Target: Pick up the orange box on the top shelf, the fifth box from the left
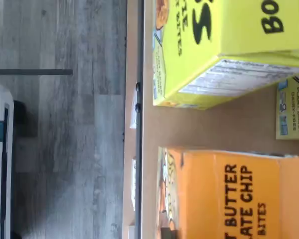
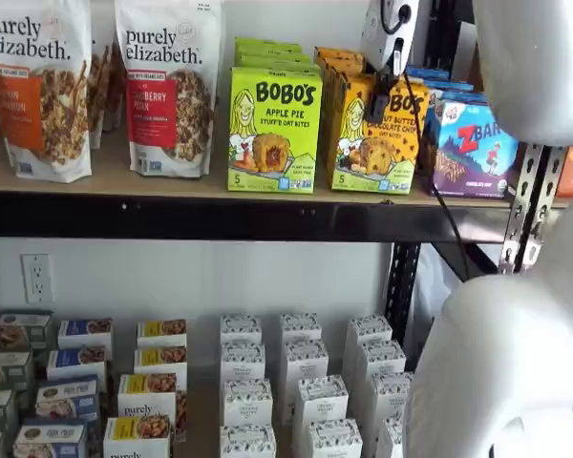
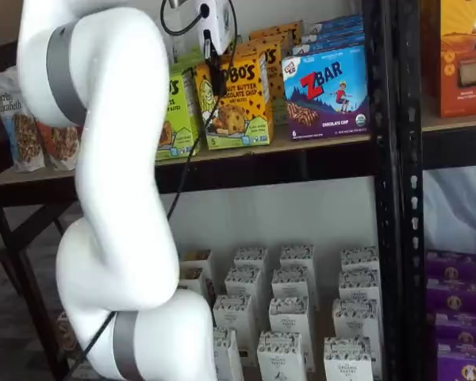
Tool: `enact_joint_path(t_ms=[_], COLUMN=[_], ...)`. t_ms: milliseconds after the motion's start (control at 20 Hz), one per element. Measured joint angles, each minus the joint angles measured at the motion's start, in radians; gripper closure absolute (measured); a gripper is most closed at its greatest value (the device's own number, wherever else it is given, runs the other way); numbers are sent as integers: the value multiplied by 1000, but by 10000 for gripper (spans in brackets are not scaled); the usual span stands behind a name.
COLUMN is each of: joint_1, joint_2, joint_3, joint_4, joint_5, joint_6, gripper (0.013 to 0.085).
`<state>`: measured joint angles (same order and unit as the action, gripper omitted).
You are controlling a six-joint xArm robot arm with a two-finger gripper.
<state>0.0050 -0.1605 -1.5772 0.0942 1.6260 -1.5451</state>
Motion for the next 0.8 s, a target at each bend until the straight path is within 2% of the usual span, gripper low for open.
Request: enact_joint_path(t_ms=[400, 800], joint_1=[-5, 4], joint_2=[-98, -240], joint_3=[55, 123], joint_4=[16, 14], joint_5=[32, 120], joint_6=[2, 17], gripper=[570, 570])
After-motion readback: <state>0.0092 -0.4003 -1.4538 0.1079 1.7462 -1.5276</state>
